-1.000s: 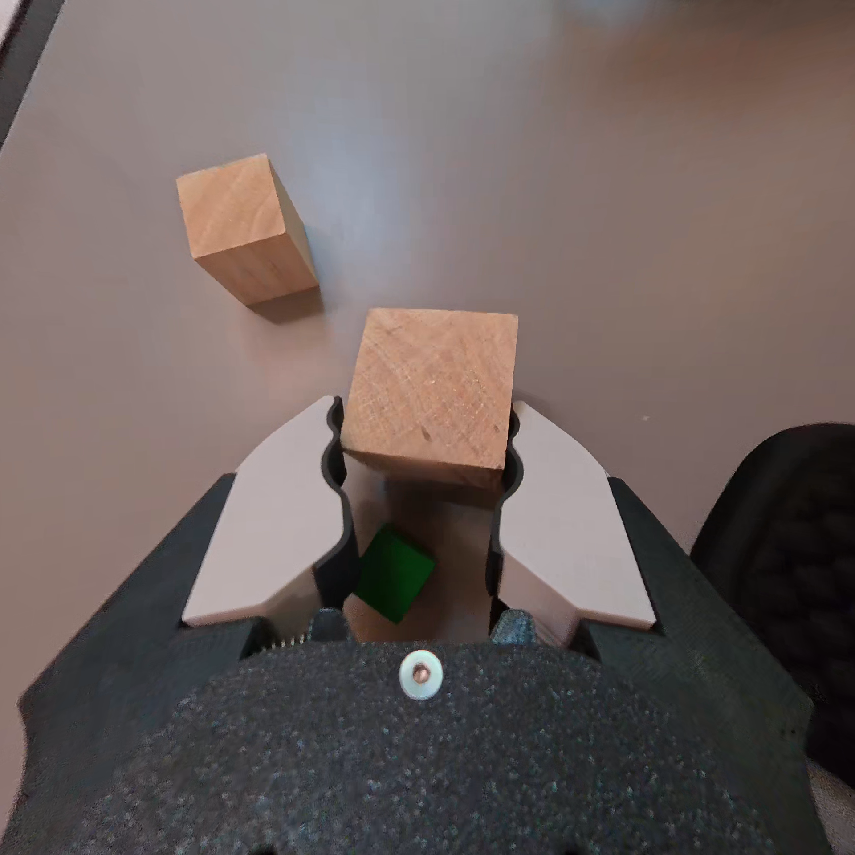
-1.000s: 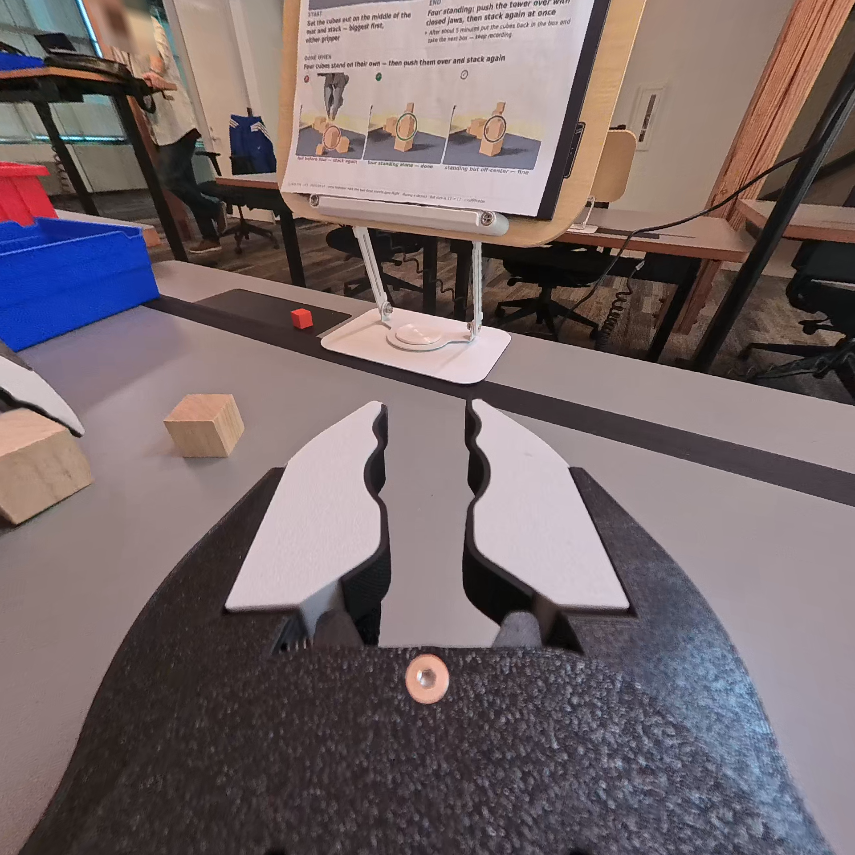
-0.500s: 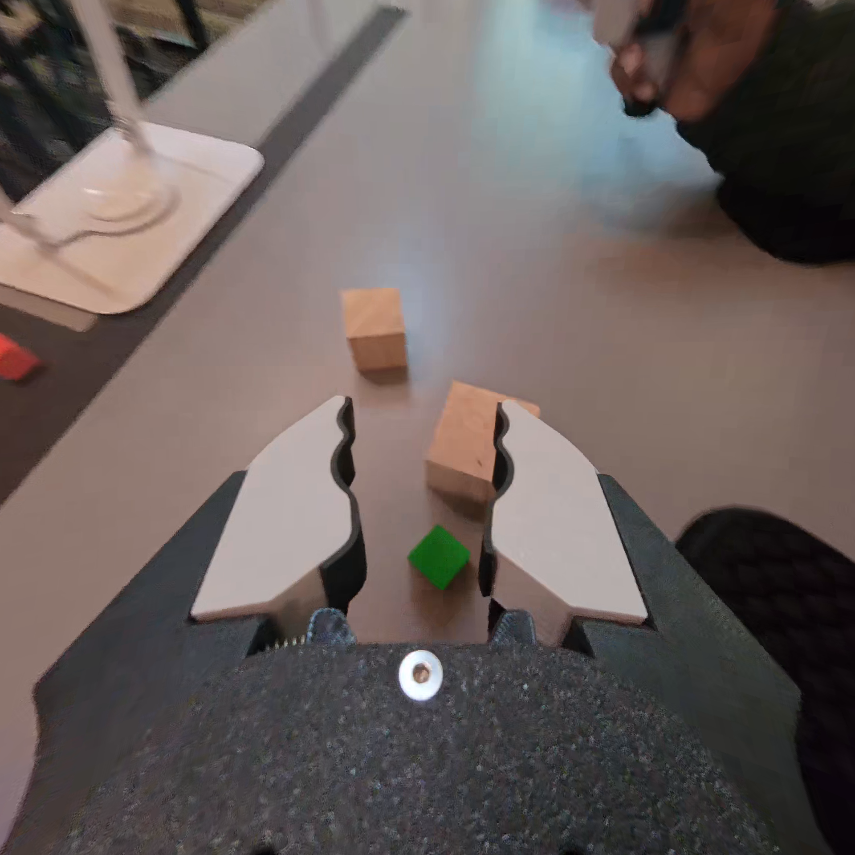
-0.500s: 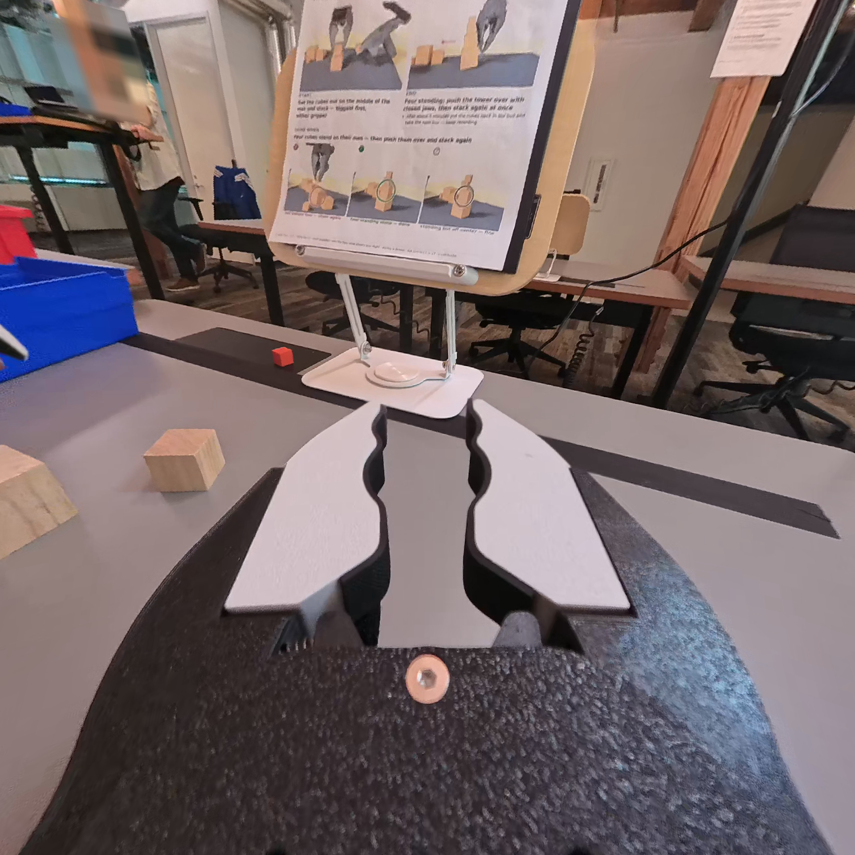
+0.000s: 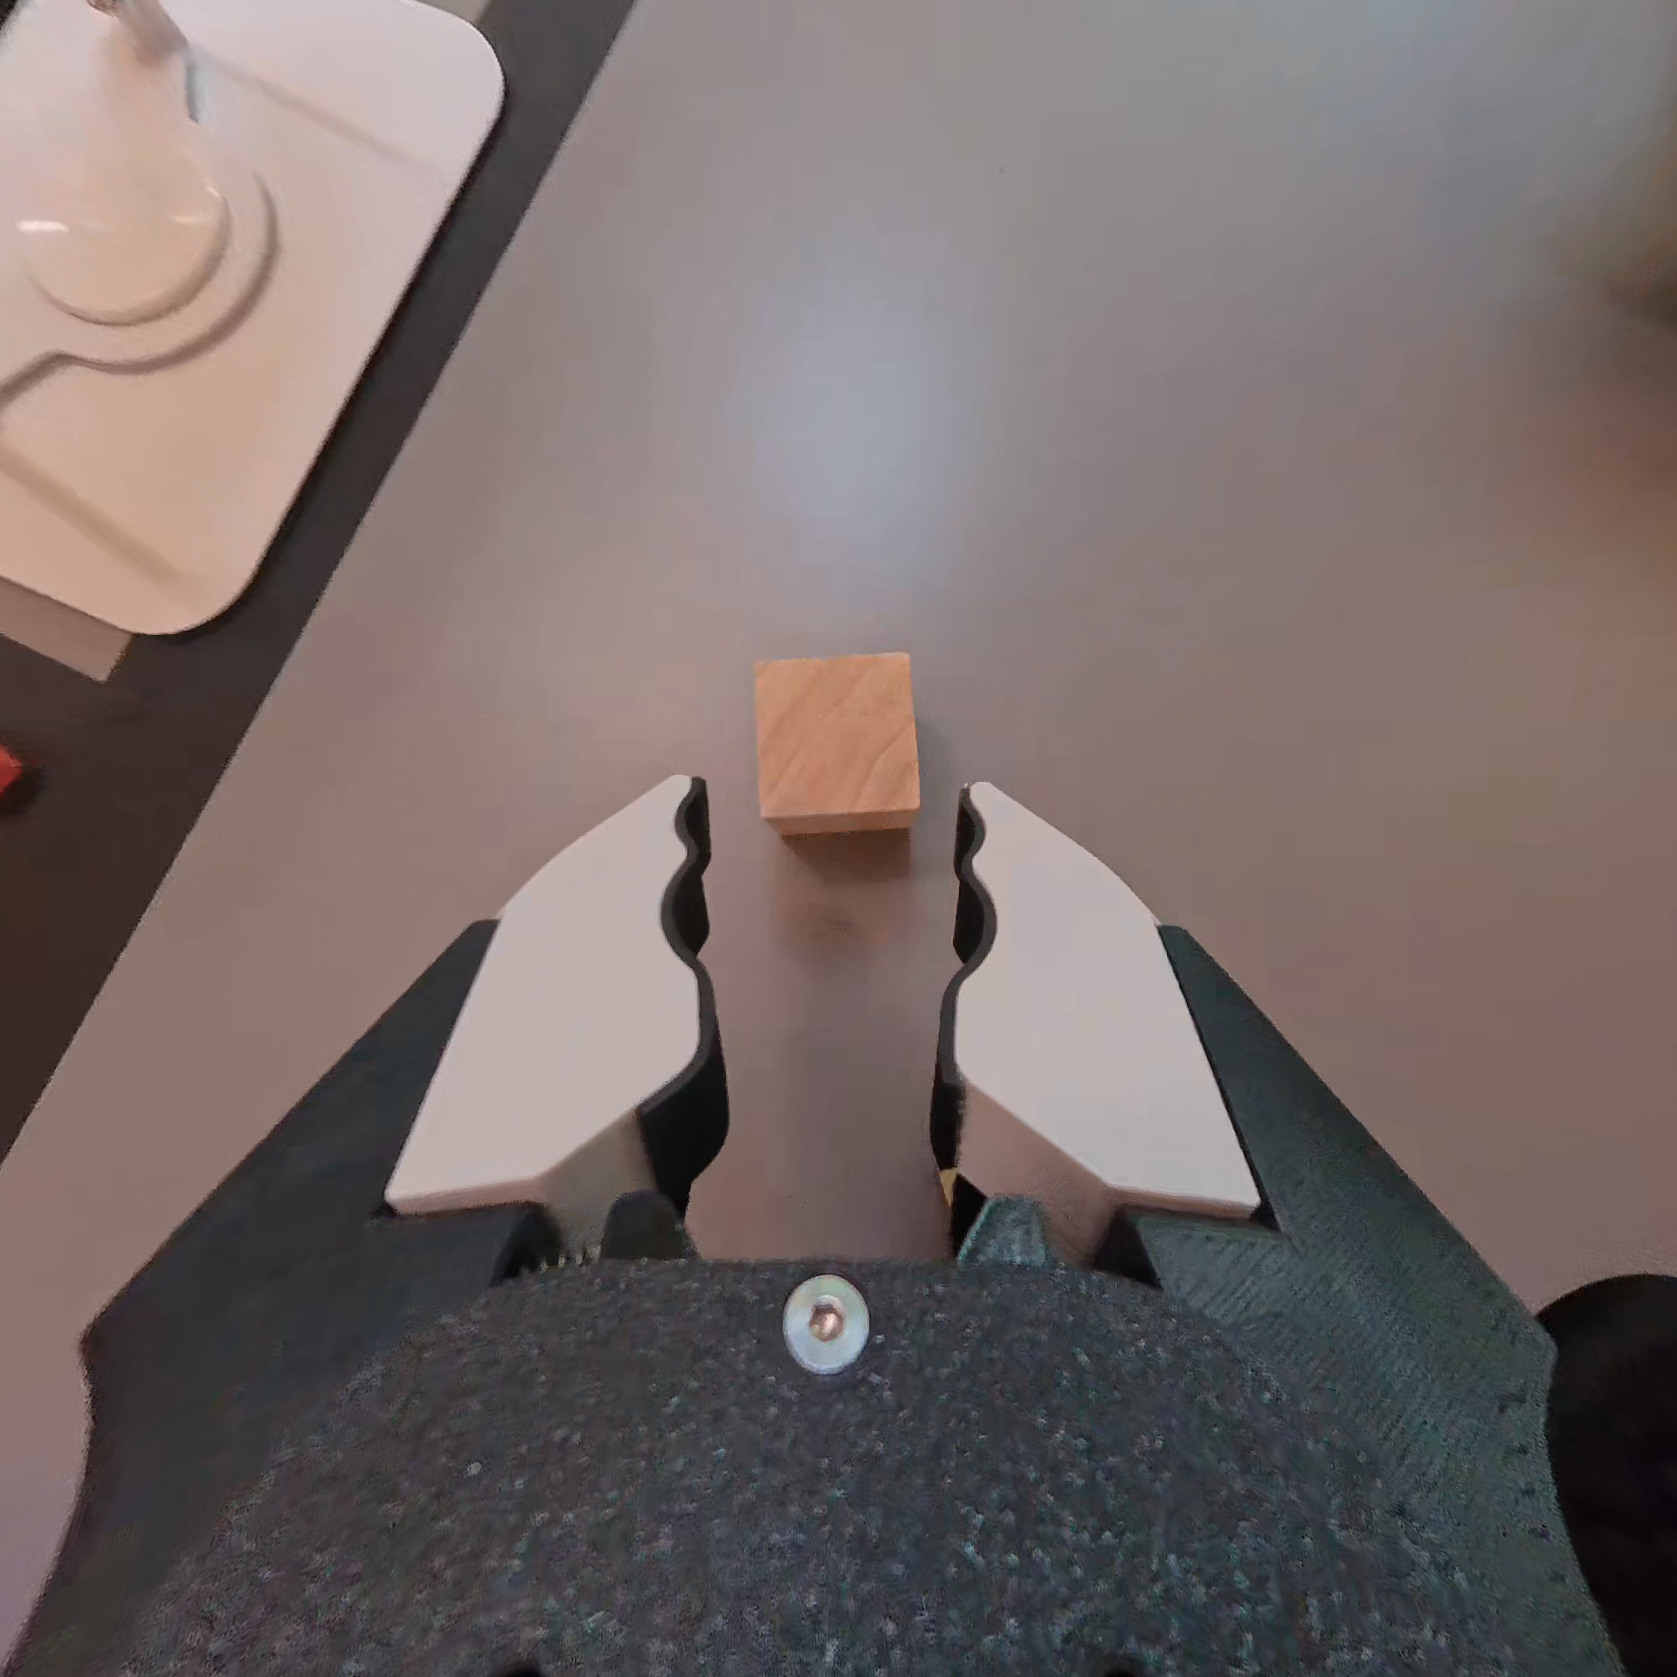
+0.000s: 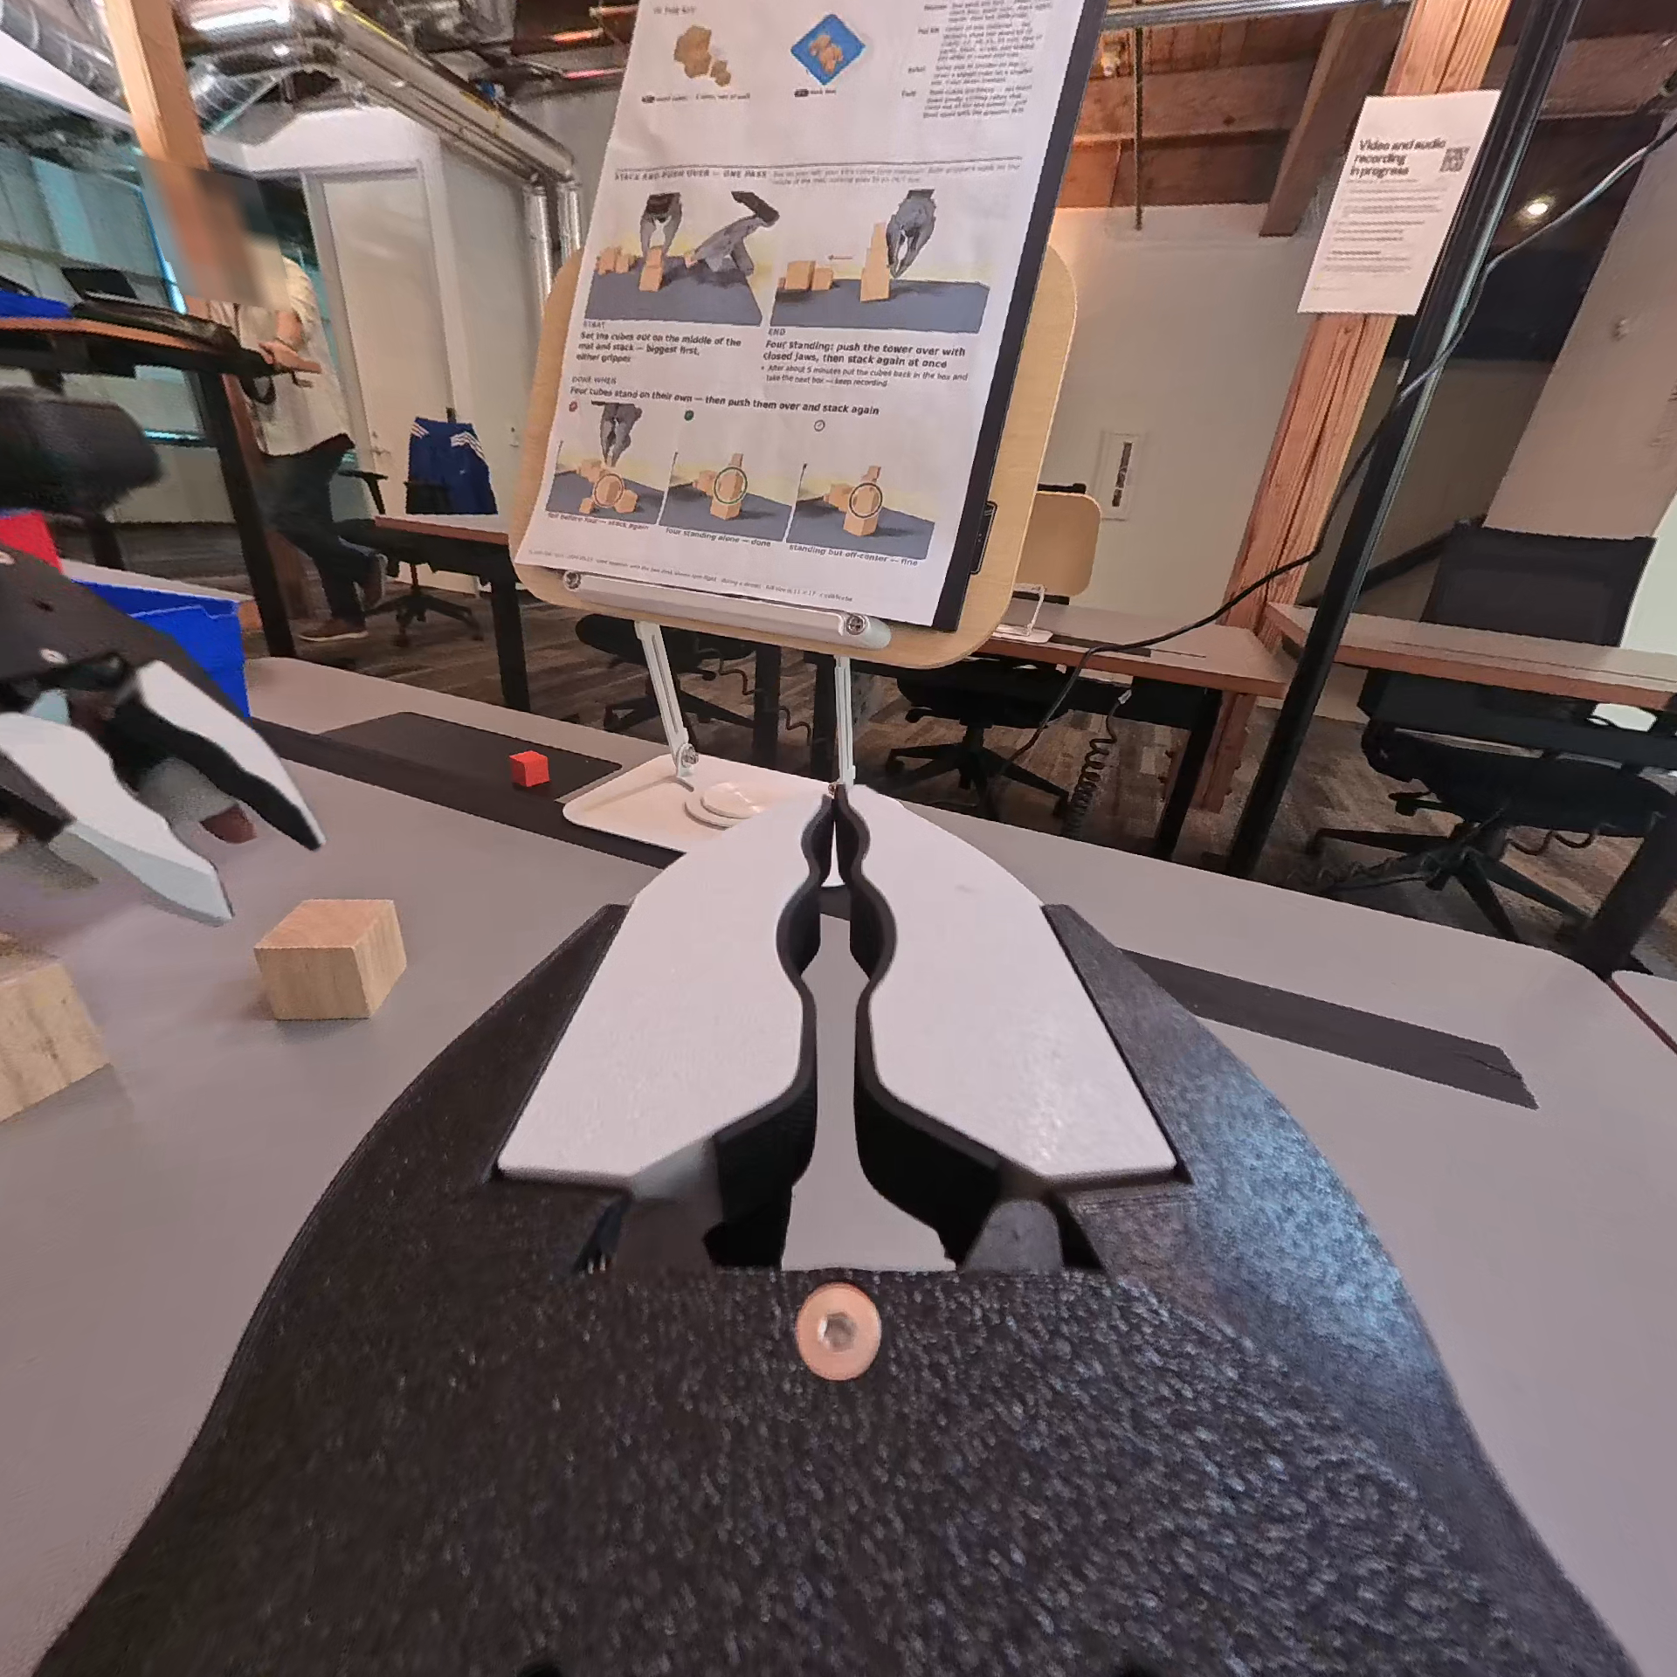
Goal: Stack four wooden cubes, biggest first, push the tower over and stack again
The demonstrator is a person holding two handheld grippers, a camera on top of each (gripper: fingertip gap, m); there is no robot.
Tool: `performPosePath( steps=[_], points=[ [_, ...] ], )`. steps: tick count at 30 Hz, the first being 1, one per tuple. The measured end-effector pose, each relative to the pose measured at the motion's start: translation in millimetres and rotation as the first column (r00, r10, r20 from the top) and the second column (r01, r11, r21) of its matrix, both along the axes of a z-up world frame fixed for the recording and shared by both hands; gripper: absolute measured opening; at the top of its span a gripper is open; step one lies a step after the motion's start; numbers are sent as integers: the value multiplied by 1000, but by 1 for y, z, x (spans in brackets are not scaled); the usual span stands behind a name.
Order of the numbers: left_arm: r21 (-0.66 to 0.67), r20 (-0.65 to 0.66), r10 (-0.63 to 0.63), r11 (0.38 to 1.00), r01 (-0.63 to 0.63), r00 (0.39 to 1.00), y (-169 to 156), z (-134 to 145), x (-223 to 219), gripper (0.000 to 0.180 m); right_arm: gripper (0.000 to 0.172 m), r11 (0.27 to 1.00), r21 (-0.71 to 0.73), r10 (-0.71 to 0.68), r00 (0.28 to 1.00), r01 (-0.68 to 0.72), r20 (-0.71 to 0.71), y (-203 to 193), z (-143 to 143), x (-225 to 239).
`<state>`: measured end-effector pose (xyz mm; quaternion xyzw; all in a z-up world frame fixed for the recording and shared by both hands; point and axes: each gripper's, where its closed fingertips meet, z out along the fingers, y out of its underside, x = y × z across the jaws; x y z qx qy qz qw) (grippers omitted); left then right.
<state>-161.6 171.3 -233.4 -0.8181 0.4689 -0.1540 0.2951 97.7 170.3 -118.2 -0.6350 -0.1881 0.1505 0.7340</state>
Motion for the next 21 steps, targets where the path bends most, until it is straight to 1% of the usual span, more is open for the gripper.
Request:
performPosePath(
  steps=[3, 7, 9, 11, 13, 15, 16, 19, 21],
  points=[
    [-28, -81, -1, 1000, -1, 997, 7, -13, 10, 60, 0, 1000, 0, 1, 1000, -1, 7, 0, 0, 0],
    [-63, -178, -6, 998, -5, 984, 12, -32, 17, 59, 0, 1000, -3, 3, 1000, -3, 16, 1, -2, -1],
    [-81, -236, -31, 997, 13, 971, 11, -41, 17, 44, 0, 1000, -8, 2, 1000, -2, 21, 1, -3, -1],
    [-80, -268, -65, 996, 45, 961, 9, -39, 16, 44, 0, 1000, -12, 0, 1000, 1, 26, 2, -4, -1],
    [-58, -256, -91, 995, 79, 962, 7, -27, 16, 44, 0, 1000, -19, -3, 1000, 4, 28, 3, -5, 0],
    [-43, -208, -145, 989, 139, 967, 1, -8, 17, 44, 0, 999, -32, -6, 1000, 7, 28, 4, -7, 0],
    [-35, -206, -164, 986, 161, 965, -1, 2, 13, 44, 0, 999, -35, -6, 1000, 7, 27, 4, -7, 0],
    [-36, -216, -277, 961, 276, 936, -23, 29, 1, 44, 0, 999, -36, -4, 1000, 5, 31, 4, -8, -1],
    [-45, -210, -332, 943, 330, 919, -38, 43, -7, 44, 0, 999, -34, -4, 999, 6, 36, 4, -8, -2]
  ],
)
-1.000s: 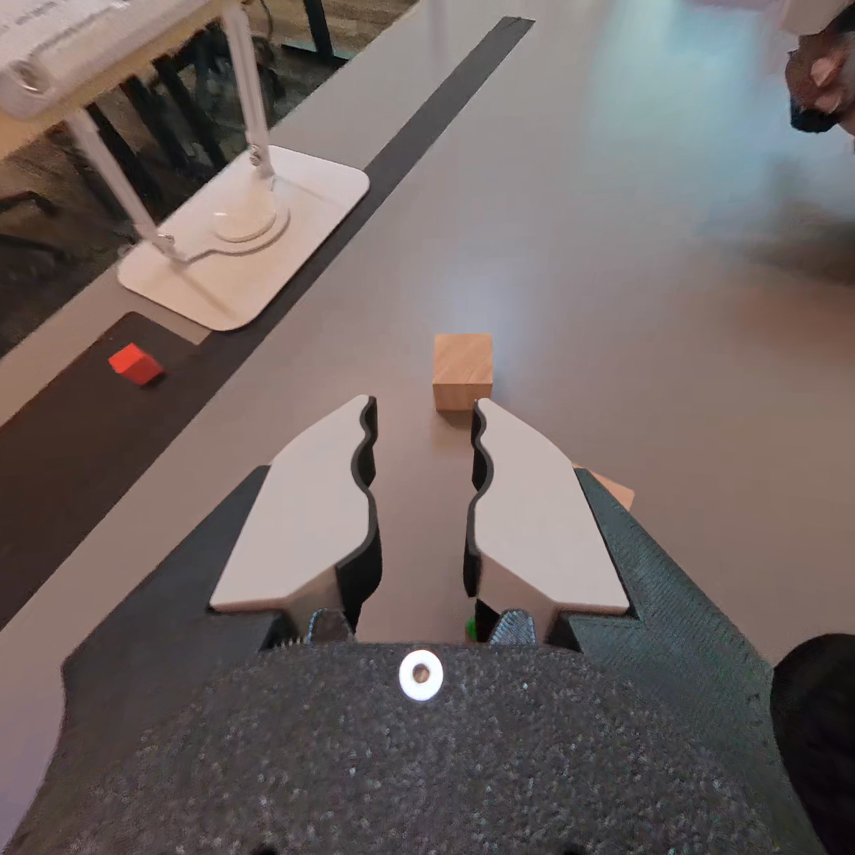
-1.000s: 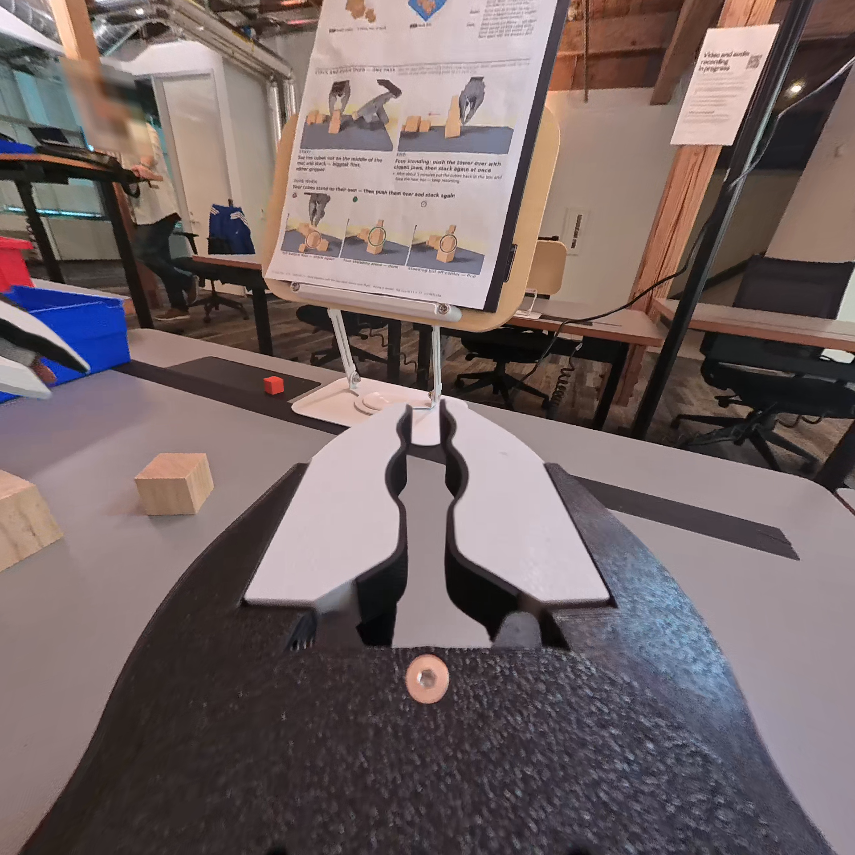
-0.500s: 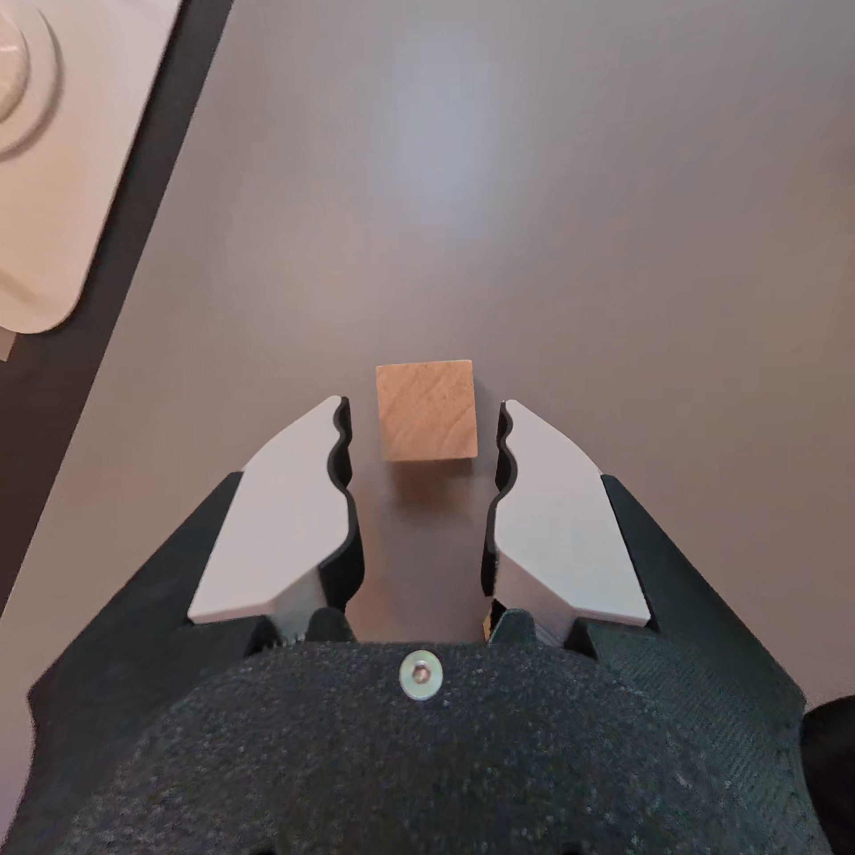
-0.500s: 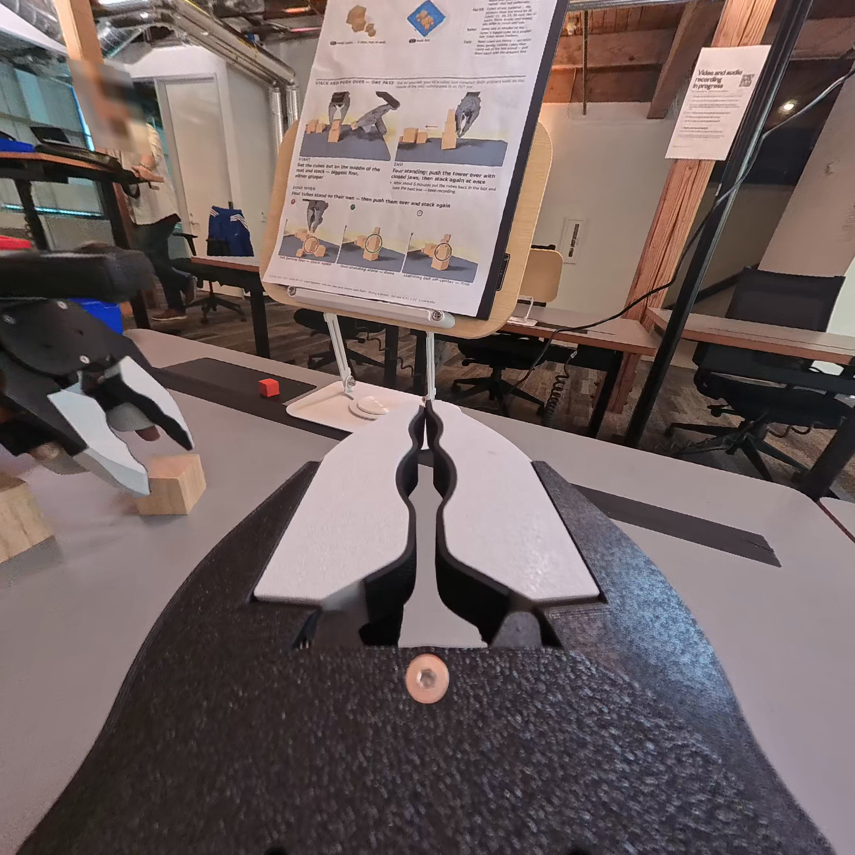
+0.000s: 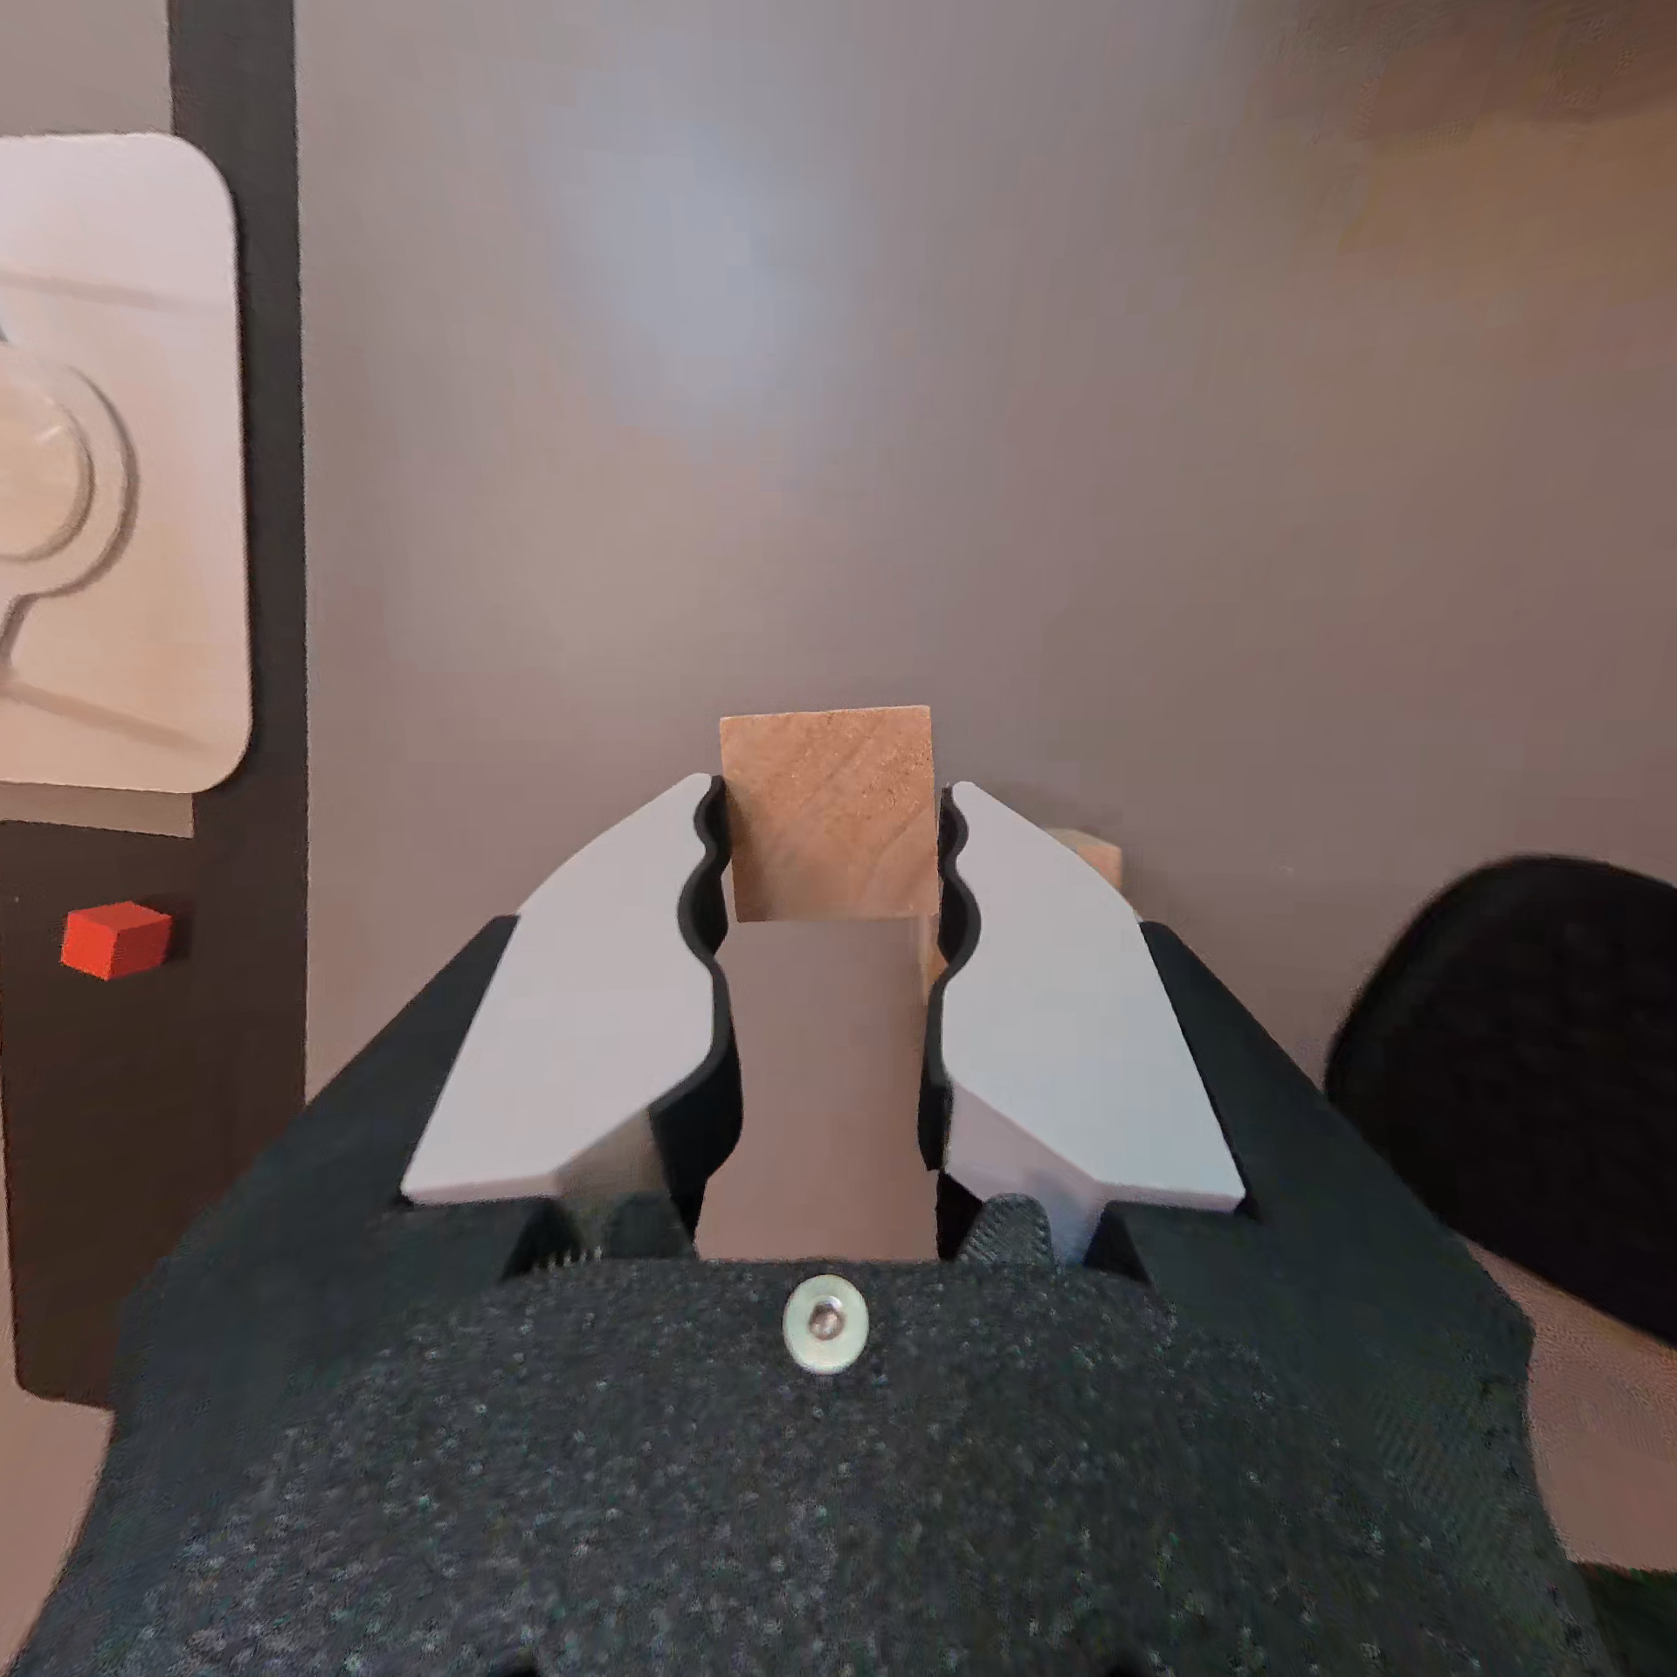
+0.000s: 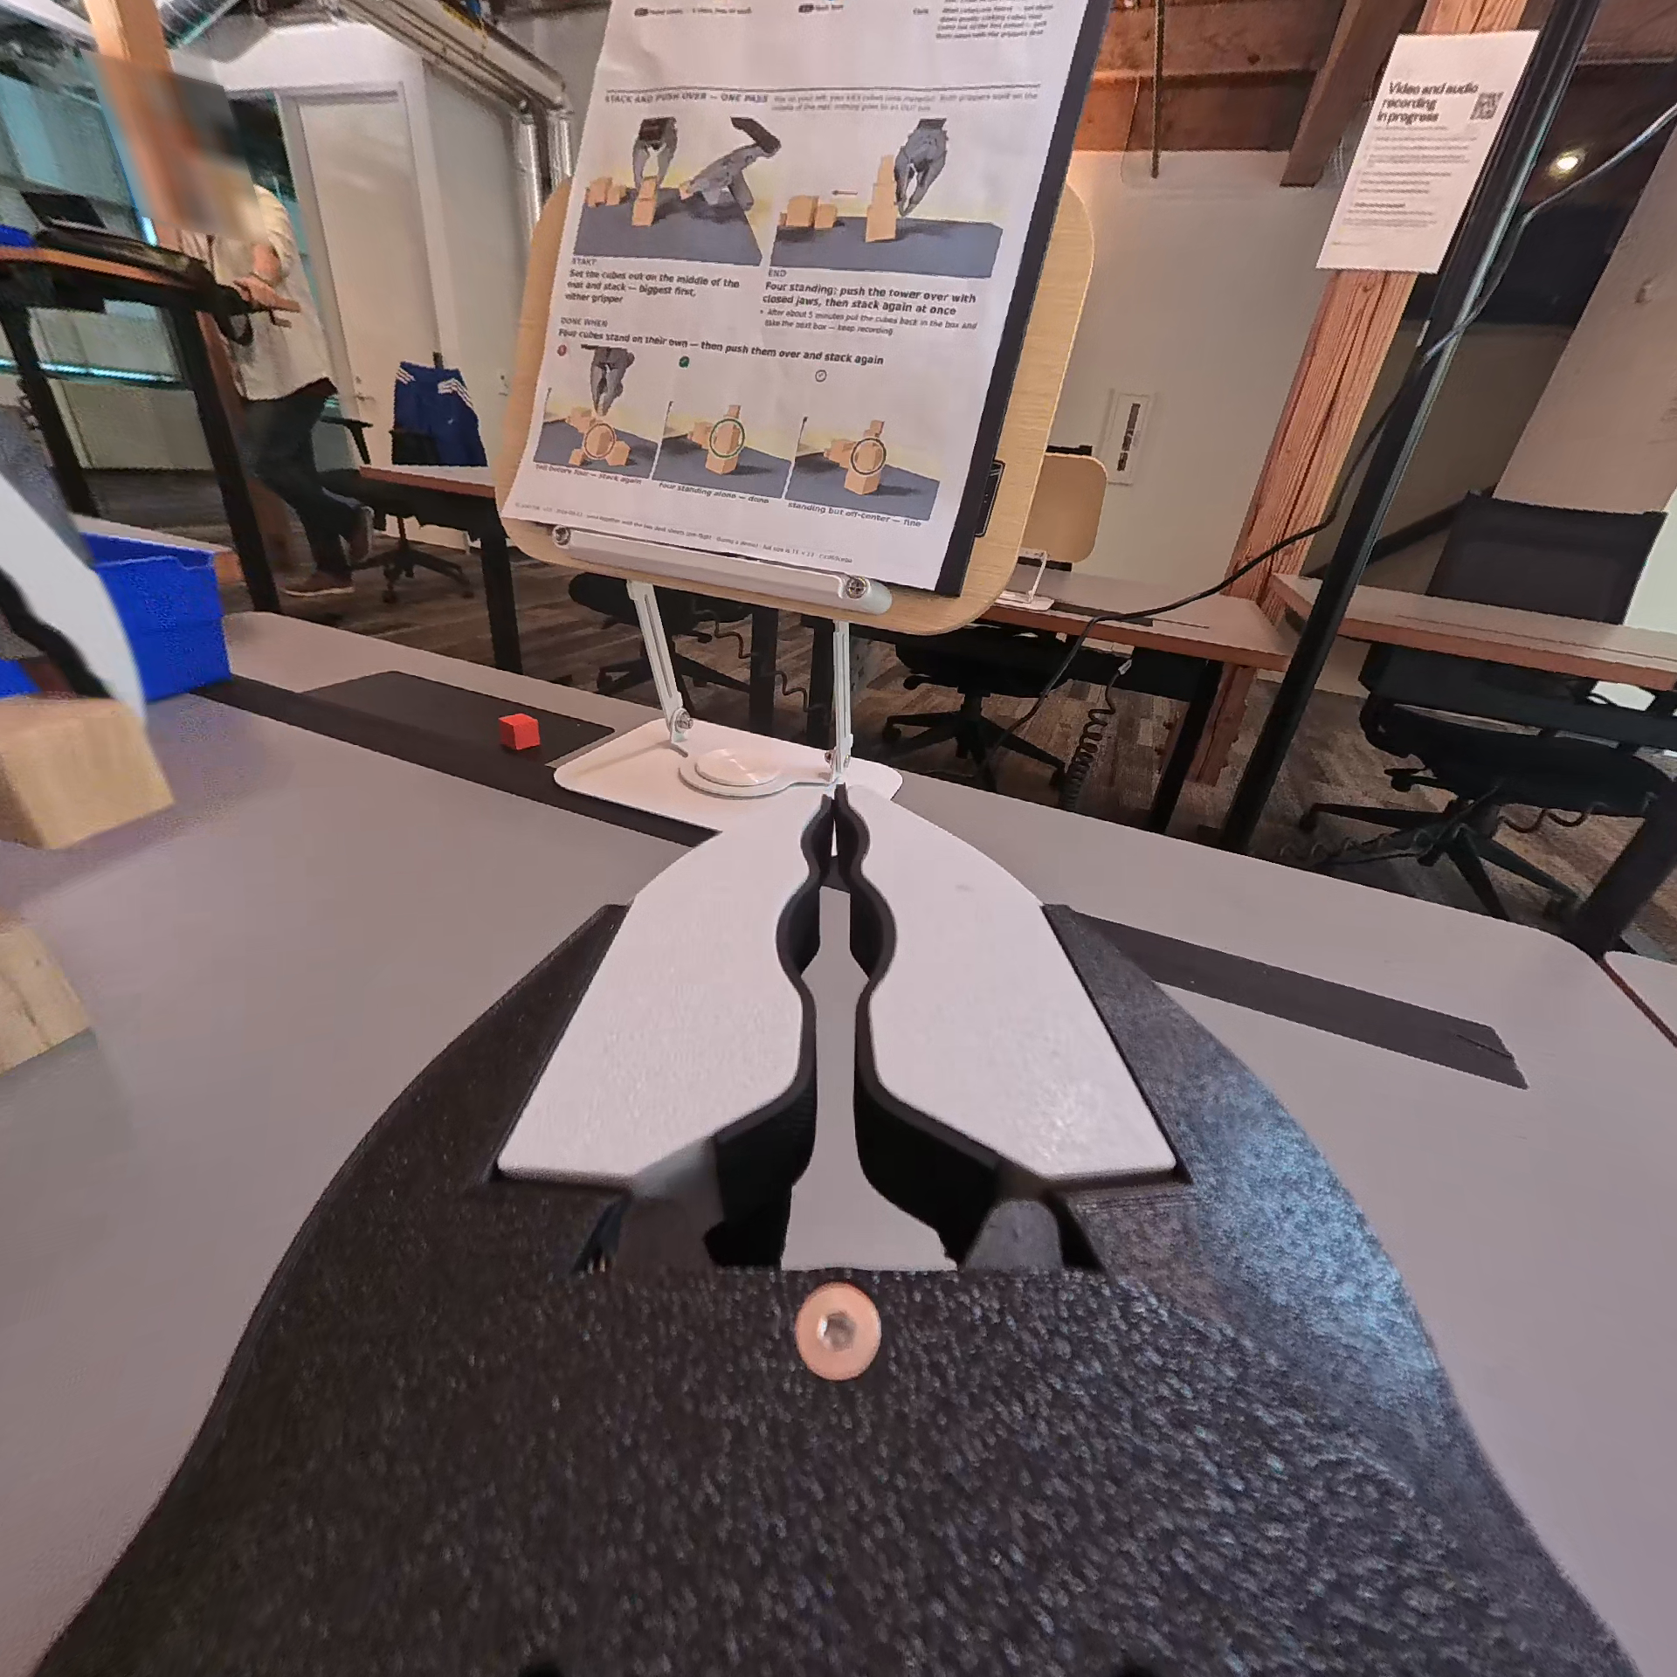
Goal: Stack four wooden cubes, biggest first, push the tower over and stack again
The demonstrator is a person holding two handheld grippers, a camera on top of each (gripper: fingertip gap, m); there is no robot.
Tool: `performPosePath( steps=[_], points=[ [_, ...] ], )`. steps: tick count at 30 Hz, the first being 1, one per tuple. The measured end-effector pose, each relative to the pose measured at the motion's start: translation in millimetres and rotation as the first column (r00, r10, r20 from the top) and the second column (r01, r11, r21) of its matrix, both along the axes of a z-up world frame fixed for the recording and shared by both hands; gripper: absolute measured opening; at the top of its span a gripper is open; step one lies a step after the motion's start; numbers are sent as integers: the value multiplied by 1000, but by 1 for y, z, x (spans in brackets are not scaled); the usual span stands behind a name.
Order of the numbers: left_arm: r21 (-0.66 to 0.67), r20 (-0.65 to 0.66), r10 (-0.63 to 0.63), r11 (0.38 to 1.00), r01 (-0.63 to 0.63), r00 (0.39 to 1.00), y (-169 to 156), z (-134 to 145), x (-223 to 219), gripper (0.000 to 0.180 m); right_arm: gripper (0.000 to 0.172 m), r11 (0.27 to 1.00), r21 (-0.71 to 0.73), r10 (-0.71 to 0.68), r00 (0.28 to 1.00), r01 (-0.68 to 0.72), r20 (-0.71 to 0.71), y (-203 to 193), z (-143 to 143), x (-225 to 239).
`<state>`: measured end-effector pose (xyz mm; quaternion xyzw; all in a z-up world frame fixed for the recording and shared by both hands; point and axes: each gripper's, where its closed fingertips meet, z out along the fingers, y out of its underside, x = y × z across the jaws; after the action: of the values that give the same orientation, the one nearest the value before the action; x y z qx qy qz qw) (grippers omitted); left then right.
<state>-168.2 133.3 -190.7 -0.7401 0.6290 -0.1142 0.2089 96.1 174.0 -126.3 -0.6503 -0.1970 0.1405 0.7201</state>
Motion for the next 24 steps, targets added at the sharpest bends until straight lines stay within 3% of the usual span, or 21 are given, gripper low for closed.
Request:
performPosePath(
  steps=[3, 8, 24],
  points=[
    [-44, 24, -63, 997, 64, 998, -22, 5, -7, 44, 0, 1000, 6, -1, 1000, 1, 3, -1, 1, -1],
    [-108, -16, -94, 990, 92, 995, -44, -15, -20, 44, 0, 1000, 10, 1, 1000, -1, 11, -2, 1, -3],
    [-93, -34, -100, 991, 97, 994, -51, -32, -26, 44, 0, 1000, -4, 3, 1000, -3, 21, 0, -4, -4]
  ],
)
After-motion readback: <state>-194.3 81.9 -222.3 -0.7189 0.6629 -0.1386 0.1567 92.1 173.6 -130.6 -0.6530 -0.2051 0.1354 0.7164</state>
